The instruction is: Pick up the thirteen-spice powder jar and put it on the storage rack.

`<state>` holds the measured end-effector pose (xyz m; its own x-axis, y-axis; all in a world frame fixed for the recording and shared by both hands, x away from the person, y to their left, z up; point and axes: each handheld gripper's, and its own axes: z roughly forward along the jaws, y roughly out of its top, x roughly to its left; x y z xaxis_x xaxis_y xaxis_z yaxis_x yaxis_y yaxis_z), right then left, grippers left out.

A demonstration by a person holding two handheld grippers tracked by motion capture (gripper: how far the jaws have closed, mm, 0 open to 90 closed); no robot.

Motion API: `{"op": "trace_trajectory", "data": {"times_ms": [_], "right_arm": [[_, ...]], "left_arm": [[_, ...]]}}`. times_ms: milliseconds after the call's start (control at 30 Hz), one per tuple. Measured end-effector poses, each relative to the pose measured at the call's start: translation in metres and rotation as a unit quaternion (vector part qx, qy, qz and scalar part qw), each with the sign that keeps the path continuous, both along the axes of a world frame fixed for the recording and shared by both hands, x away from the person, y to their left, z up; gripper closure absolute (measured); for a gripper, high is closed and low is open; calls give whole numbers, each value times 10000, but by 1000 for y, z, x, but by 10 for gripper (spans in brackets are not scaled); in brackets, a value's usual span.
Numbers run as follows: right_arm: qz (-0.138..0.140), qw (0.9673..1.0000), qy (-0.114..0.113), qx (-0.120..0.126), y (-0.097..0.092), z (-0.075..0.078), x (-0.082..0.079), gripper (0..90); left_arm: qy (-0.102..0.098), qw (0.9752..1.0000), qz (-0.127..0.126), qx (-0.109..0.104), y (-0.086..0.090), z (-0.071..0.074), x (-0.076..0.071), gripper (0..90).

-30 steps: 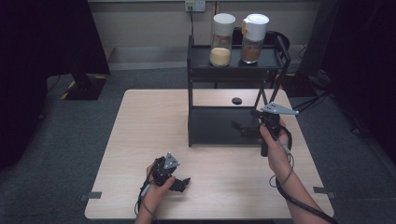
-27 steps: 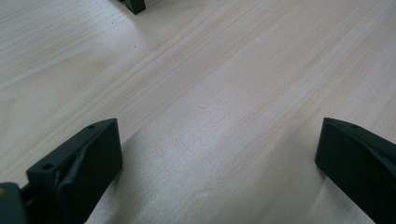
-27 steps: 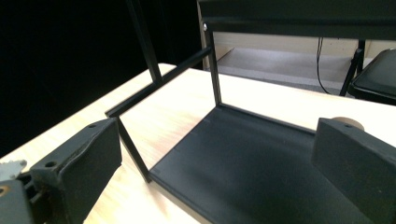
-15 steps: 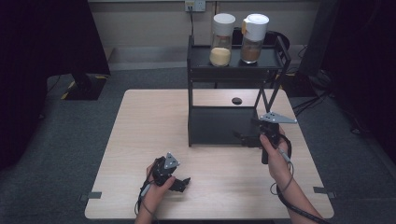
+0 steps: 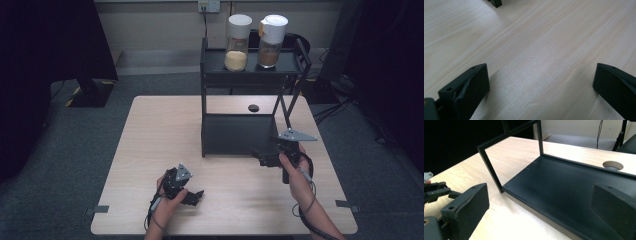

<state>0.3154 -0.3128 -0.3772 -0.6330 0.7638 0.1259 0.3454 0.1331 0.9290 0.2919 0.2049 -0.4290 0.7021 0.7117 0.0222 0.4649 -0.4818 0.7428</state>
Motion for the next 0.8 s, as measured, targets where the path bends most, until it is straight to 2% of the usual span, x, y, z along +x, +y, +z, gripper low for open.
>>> {"op": "trace_trajectory", "data": {"times_ms": [800], "right_arm": [[9,9995,279,-133,-23,-29,-13,14]], "left_arm": [[0,10000,2,-4,0,0,0,0]]}}
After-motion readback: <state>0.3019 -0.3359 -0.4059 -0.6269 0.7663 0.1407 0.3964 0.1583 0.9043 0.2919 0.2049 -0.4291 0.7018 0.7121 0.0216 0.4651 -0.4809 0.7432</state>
